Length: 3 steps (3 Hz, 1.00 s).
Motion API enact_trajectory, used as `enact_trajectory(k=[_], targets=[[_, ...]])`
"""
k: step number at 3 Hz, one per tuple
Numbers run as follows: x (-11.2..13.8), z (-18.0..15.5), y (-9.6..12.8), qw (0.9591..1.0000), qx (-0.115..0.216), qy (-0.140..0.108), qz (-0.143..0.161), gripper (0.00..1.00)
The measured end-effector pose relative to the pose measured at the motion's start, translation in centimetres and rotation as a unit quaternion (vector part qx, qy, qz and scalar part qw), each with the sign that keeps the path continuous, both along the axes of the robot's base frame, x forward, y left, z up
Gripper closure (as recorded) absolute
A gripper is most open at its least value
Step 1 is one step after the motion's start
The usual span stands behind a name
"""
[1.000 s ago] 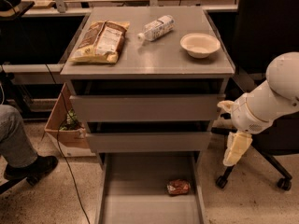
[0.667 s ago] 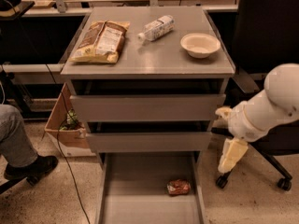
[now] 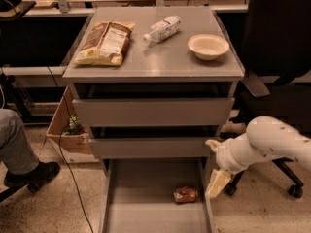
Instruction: Pick coke can from bottom drawer and place on counter
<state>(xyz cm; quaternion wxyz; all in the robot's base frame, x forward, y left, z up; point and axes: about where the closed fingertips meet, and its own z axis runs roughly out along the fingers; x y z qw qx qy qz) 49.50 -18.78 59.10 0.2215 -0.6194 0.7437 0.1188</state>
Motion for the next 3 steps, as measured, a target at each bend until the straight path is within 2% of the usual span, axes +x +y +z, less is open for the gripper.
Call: enact_trajectory(k=[1,2,3], targets=[[1.1,-7.5,1.8,0.9998,0.017,0.002,0.013,0.00],[1.9,-15.6,4.0,0.9995,0.028,0.013,0.011,0.00],[1.9,-15.6,4.0,0.9995,0.028,0.013,0.011,0.00]])
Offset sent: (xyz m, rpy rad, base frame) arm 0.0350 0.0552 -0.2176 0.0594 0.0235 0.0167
